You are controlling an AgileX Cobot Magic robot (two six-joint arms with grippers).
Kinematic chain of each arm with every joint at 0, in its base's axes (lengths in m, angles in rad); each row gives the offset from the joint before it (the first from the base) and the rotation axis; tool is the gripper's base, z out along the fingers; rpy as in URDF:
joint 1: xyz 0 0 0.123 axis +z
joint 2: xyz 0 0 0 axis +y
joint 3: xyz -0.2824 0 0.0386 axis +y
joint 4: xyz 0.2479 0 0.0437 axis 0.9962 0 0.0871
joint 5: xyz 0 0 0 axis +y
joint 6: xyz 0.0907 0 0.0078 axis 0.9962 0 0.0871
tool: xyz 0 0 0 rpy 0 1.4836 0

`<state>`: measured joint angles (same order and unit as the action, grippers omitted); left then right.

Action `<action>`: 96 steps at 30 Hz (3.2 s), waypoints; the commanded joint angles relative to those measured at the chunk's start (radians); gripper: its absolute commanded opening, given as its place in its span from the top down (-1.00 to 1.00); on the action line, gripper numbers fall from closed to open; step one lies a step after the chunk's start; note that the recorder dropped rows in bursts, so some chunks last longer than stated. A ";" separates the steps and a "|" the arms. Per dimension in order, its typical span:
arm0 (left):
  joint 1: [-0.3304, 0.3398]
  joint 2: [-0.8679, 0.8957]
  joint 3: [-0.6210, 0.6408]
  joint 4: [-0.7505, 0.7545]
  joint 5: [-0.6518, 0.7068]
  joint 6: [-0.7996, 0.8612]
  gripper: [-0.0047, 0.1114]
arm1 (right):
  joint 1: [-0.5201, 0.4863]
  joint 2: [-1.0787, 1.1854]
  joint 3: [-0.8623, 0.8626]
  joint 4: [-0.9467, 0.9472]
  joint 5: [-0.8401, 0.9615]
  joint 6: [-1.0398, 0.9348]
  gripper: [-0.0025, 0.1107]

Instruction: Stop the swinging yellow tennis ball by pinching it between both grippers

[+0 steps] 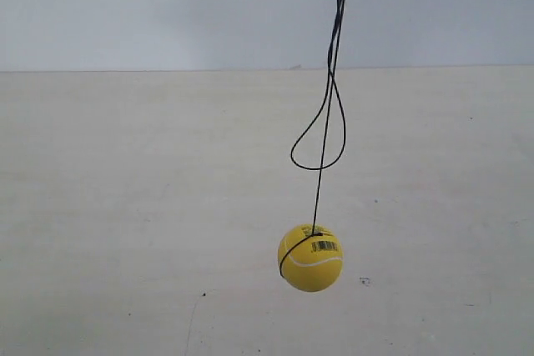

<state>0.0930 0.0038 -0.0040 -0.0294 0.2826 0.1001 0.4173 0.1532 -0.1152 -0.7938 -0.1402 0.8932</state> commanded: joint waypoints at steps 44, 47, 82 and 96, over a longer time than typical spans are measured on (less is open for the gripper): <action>0.002 -0.004 0.004 0.001 0.001 -0.006 0.84 | -0.324 -0.153 0.094 0.776 -0.480 -0.900 0.96; 0.002 -0.004 0.004 0.001 0.001 -0.006 0.84 | -0.361 -0.153 0.094 0.771 -0.430 -0.903 0.96; 0.002 -0.004 0.004 0.001 0.001 -0.006 0.84 | -0.373 -0.153 0.115 0.721 0.462 -0.973 0.96; 0.002 -0.004 0.004 0.001 0.001 -0.006 0.84 | -0.373 -0.153 0.115 0.721 0.462 -0.971 0.96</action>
<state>0.0930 0.0038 -0.0040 -0.0272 0.2849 0.1001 0.0507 0.0046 0.0005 -0.0653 0.3238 -0.0788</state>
